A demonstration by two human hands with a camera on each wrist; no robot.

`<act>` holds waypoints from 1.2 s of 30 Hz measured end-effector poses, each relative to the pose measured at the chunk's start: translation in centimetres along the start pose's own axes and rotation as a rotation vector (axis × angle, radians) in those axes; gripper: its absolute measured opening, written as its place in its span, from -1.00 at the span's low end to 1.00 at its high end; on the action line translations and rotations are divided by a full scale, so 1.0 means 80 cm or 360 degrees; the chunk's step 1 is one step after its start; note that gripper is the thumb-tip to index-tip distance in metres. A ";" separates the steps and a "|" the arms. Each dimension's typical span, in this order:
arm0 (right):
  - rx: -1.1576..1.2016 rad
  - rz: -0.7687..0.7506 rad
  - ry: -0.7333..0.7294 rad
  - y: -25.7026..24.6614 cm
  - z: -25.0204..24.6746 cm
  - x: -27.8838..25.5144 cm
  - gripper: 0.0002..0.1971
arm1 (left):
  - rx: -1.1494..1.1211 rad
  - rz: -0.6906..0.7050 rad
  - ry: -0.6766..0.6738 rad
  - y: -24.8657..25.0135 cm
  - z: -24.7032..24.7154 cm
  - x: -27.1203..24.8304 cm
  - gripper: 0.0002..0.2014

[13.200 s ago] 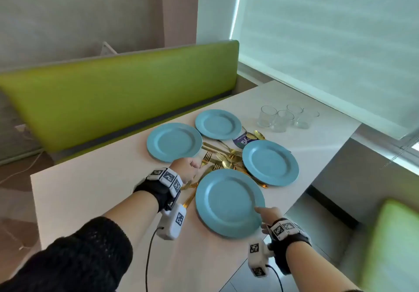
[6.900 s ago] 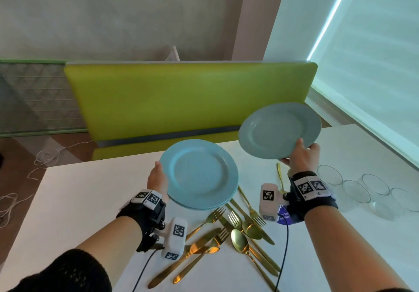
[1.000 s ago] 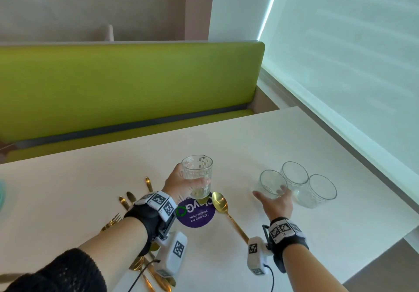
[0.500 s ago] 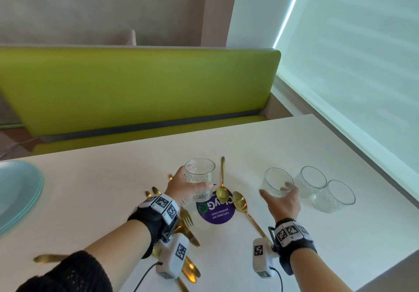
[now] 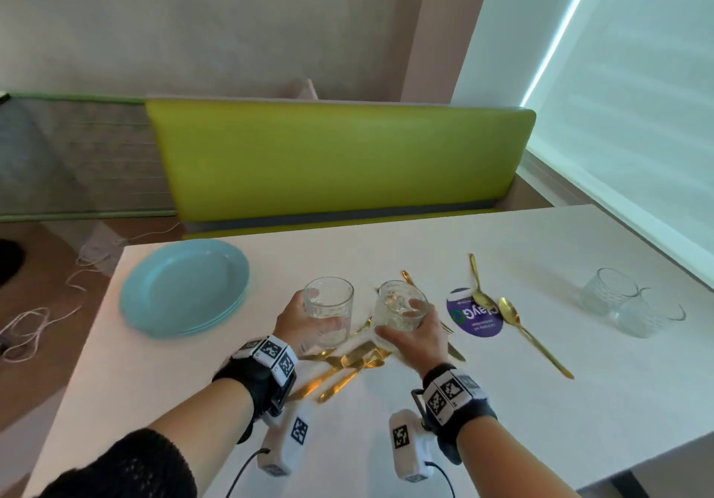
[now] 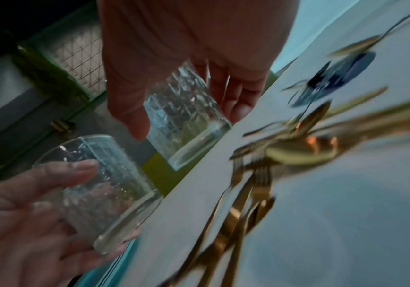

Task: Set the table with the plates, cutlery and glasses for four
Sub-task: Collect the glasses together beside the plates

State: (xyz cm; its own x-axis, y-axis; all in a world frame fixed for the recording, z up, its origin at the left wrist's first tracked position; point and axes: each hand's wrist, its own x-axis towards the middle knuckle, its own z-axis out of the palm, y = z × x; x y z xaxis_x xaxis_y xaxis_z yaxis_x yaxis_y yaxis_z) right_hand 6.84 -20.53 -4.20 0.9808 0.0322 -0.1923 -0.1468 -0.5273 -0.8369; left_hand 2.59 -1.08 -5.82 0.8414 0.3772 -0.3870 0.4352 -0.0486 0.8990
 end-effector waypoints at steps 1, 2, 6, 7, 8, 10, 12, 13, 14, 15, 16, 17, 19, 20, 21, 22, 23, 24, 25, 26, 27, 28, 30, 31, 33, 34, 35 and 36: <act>-0.0040 -0.0001 -0.0075 -0.007 0.024 -0.015 -0.26 | -0.0004 -0.0004 0.0047 -0.010 -0.025 -0.007 0.12; -0.0077 -0.0025 -0.0141 -0.014 0.046 -0.030 -0.26 | -0.0009 -0.0016 0.0095 -0.019 -0.049 -0.014 0.12; -0.0192 -0.0032 -0.0339 -0.042 0.125 -0.076 -0.26 | -0.0014 -0.0064 0.0295 -0.060 -0.144 -0.040 -0.03; -0.0191 -0.0008 -0.0388 -0.048 0.143 -0.084 -0.27 | -0.0034 -0.0090 0.0356 -0.071 -0.165 -0.044 -0.03; -0.0171 0.0008 -0.0431 -0.056 0.159 -0.094 -0.27 | -0.0042 -0.0125 0.0400 -0.081 -0.184 -0.049 -0.03; -0.0196 0.0007 -0.0476 -0.062 0.190 -0.108 -0.22 | -0.0058 -0.0175 0.0474 -0.102 -0.217 -0.057 -0.05; -0.0281 -0.0052 -0.0504 -0.065 0.215 -0.118 -0.19 | -0.0104 -0.0208 0.0525 -0.119 -0.239 -0.063 0.01; -0.0295 -0.0052 -0.0527 -0.065 0.226 -0.121 -0.19 | -0.0125 -0.0211 0.0543 -0.128 -0.247 -0.065 0.05; -0.0291 -0.0056 -0.0555 -0.067 0.235 -0.125 -0.18 | -0.0129 -0.0213 0.0554 -0.134 -0.254 -0.068 0.08; -0.0288 -0.0054 -0.0582 -0.068 0.242 -0.129 -0.18 | -0.0142 -0.0218 0.0553 -0.141 -0.259 -0.069 0.09; -0.0285 -0.0058 -0.0595 -0.069 0.249 -0.131 -0.17 | -0.0152 -0.0210 0.0539 -0.148 -0.263 -0.070 0.10; -0.0293 -0.0059 -0.0604 -0.070 0.255 -0.134 -0.17 | -0.0159 -0.0203 0.0534 -0.154 -0.266 -0.071 0.07; -0.0312 -0.0075 -0.0613 -0.070 0.265 -0.136 -0.17 | -0.0156 -0.0199 0.0528 -0.165 -0.270 -0.069 -0.02; -0.0319 -0.0081 -0.0612 -0.068 0.270 -0.137 -0.17 | -0.0159 -0.0185 0.0526 -0.170 -0.271 -0.068 -0.03; -0.0329 -0.0090 -0.0610 -0.068 0.273 -0.137 -0.17 | -0.0169 -0.0174 0.0522 -0.174 -0.271 -0.066 -0.02; -0.0345 -0.0106 -0.0604 -0.067 0.275 -0.137 -0.17 | -0.0167 -0.0156 0.0522 -0.177 -0.271 -0.064 -0.02; -0.0357 -0.0113 -0.0601 -0.067 0.278 -0.137 -0.18 | -0.0153 -0.0146 0.0527 -0.178 -0.270 -0.065 -0.02; -0.0363 -0.0119 -0.0597 -0.066 0.279 -0.137 -0.18 | -0.0150 -0.0140 0.0531 -0.180 -0.267 -0.064 -0.03; -0.0363 -0.0119 -0.0597 -0.065 0.281 -0.137 -0.18 | -0.0165 -0.0131 0.0534 -0.181 -0.266 -0.063 -0.03; -0.0367 -0.0119 -0.0596 -0.064 0.283 -0.136 -0.18 | -0.0191 -0.0125 0.0529 -0.181 -0.265 -0.062 -0.03; -0.0368 -0.0123 -0.0595 -0.063 0.284 -0.136 -0.18 | -0.0211 -0.0118 0.0522 -0.179 -0.263 -0.063 -0.01; -0.0369 -0.0123 -0.0593 -0.063 0.286 -0.135 -0.18 | -0.0212 -0.0086 0.0520 -0.179 -0.262 -0.062 0.04; -0.0374 -0.0125 -0.0595 -0.063 0.289 -0.133 -0.16 | -0.0238 -0.0052 0.0517 -0.177 -0.262 -0.061 0.15; -0.0378 -0.0127 -0.0602 -0.065 0.291 -0.131 -0.14 | -0.0245 -0.0066 0.0511 -0.175 -0.262 -0.060 0.12; -0.0383 -0.0129 -0.0625 -0.068 0.294 -0.126 -0.12 | -0.0168 -0.0069 0.0513 -0.175 -0.266 -0.053 -0.07; -0.0385 -0.0127 -0.0637 -0.070 0.296 -0.123 -0.12 | -0.0086 -0.0054 0.0544 -0.176 -0.268 -0.049 -0.16; -0.0388 -0.0128 -0.0645 -0.072 0.299 -0.120 -0.12 | -0.0009 -0.0041 0.0577 -0.179 -0.270 -0.044 -0.12; -0.0396 -0.0135 -0.0648 -0.074 0.301 -0.117 -0.11 | 0.0039 -0.0056 0.0607 -0.185 -0.272 -0.036 -0.06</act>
State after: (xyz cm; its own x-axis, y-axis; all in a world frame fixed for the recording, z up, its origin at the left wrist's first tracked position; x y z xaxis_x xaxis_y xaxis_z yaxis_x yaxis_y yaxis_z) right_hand -4.59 2.74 -9.83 0.8508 0.3875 -0.3551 0.0156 -0.6940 -0.7198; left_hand -13.23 18.68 -13.58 0.6483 0.6957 -0.3095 0.4733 -0.0498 0.8795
